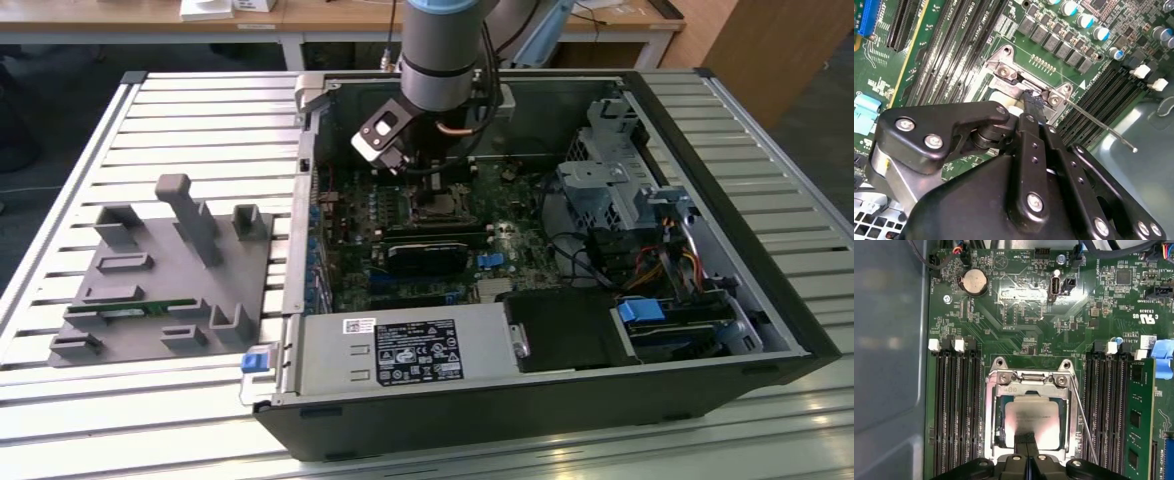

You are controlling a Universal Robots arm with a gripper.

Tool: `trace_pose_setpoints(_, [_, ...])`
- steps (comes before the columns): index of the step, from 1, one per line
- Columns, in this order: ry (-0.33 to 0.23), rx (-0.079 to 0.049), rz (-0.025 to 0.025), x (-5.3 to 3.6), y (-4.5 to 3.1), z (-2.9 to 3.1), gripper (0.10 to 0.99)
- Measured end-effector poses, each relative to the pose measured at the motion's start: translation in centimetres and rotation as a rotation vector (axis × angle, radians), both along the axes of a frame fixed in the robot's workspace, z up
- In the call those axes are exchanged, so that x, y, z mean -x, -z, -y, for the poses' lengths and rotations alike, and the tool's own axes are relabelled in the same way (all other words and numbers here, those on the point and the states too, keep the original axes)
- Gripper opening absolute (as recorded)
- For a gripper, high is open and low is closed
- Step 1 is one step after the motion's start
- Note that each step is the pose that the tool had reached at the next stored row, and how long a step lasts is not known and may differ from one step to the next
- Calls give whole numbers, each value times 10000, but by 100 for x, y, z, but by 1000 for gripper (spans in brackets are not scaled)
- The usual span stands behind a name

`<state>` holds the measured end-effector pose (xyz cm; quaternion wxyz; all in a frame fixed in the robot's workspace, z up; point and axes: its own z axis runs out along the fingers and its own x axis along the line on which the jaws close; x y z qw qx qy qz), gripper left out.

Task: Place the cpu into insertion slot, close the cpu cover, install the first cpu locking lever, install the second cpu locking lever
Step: 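Close the cpu cover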

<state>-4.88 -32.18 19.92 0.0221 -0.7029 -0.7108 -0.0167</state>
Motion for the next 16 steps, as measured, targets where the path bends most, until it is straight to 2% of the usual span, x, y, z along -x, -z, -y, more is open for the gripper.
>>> trace_pose_setpoints(5, [0, -50, 8, -27, -6, -15, 122])
trace_pose_setpoints(10, [0, -45, 2, -27, -134, -15, 122])
trace_pose_setpoints(16, [0, -46, 2, -42, -137, -14, 122])
